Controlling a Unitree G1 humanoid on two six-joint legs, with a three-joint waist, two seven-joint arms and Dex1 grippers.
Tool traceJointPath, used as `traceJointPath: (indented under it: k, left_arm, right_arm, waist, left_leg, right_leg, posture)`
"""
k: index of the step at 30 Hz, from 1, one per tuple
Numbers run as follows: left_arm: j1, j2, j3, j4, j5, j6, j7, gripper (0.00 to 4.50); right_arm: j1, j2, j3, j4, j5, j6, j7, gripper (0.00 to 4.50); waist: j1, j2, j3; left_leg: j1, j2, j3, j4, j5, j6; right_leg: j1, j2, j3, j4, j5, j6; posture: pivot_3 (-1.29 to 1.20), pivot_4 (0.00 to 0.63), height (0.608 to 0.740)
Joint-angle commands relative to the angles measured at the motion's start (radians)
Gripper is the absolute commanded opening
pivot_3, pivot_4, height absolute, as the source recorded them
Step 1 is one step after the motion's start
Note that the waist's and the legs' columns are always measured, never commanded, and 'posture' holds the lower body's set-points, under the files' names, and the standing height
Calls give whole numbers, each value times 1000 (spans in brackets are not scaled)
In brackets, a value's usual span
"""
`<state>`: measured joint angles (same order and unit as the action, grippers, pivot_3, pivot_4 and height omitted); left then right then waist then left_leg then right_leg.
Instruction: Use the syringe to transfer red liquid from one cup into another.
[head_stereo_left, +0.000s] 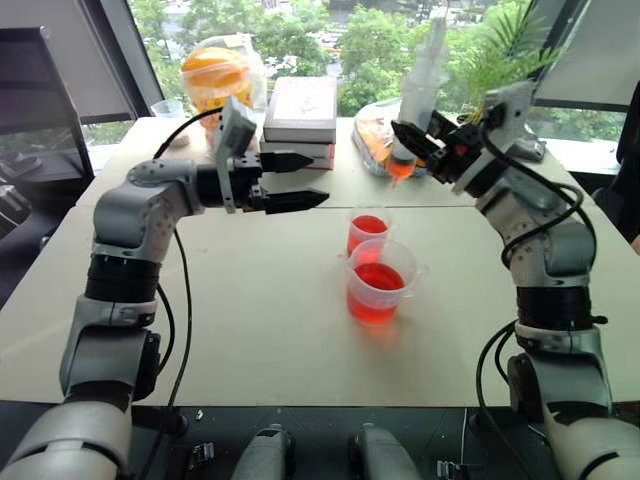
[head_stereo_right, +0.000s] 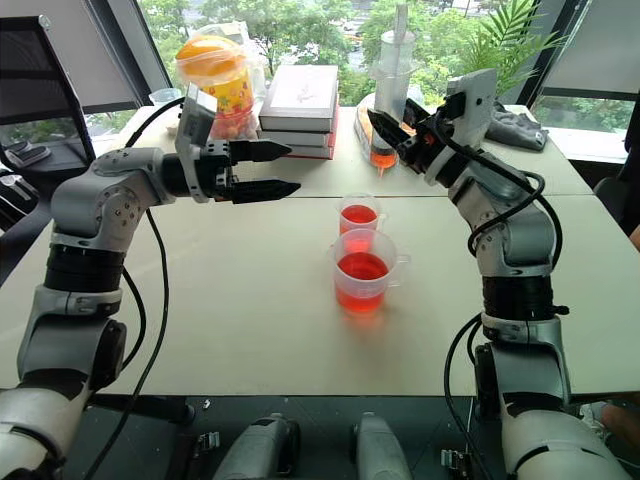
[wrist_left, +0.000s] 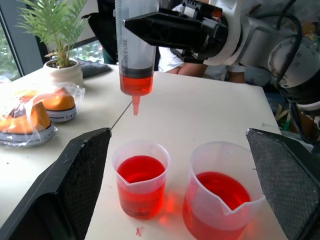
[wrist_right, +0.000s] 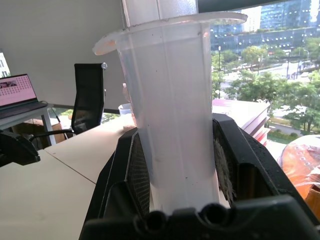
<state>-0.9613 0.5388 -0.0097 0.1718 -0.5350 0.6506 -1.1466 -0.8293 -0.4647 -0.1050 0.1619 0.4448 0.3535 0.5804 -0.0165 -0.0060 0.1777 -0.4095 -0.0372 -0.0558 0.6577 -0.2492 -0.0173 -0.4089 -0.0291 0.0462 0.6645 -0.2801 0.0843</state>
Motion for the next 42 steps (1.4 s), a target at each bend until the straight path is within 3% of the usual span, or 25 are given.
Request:
traceJointPath:
  k: [1, 25, 42]
  left_arm:
    - [-27, -7, 17, -25, -5, -23, 9, 4449]
    - [-343, -243, -21, 390, 110, -268, -79, 4449]
    - [-413, -305, -2, 529, 161, -355, -65, 4449]
  right_arm:
    - [-5, 43, 6, 92, -43, -111, 30, 1421]
    - [109, 129, 20, -90, -52, -55, 4, 1421]
    - [127, 128, 34, -128, -52, -26, 10, 1421]
  waist:
    - [-1, 0, 0]
    - [-1, 0, 0]
    - [-2, 0, 0]
  left_leg:
    - [0, 0, 0, 0, 0, 0]
    - [-1, 0, 1, -1, 0, 0]
    - [-1, 0, 1, -1, 0, 0]
  right_leg:
    - [0, 0, 0, 0, 0, 0]
    - [-1, 1, 0, 0, 0, 0]
    - [-2, 1, 1, 0, 0, 0]
  posture:
    - [0, 150, 740]
    - [0, 150, 740]
    - [0, 150, 740]
